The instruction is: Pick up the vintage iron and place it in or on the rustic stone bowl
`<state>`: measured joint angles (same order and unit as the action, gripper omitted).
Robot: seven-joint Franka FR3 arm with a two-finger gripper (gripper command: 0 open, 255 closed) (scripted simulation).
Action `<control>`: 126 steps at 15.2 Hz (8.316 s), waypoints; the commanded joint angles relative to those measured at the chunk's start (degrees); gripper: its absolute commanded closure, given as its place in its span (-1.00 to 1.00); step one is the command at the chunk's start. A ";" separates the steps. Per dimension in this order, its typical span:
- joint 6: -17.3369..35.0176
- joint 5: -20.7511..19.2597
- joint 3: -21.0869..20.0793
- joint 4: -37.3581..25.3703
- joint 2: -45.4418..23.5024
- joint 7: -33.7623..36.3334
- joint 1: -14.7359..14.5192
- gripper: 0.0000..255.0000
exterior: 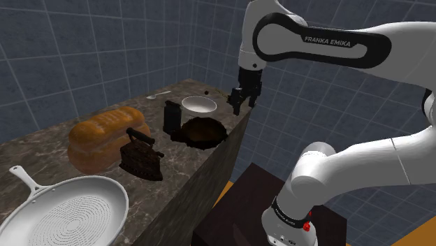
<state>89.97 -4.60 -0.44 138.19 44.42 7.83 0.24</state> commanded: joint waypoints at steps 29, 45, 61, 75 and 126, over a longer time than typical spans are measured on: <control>18.08 2.19 -26.44 -22.62 -37.23 30.06 -8.01 -1.00; 22.32 1.73 -26.46 -19.10 -38.04 30.39 -7.93 1.00; 15.51 2.39 -26.14 -24.80 -36.76 29.41 -7.84 1.00; 4.73 2.33 -25.97 -35.83 -37.00 28.68 -7.66 1.00; 9.57 2.77 -6.57 -9.57 -13.50 1.57 -0.59 1.00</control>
<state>98.78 -1.84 -6.99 127.75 30.72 9.34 -0.33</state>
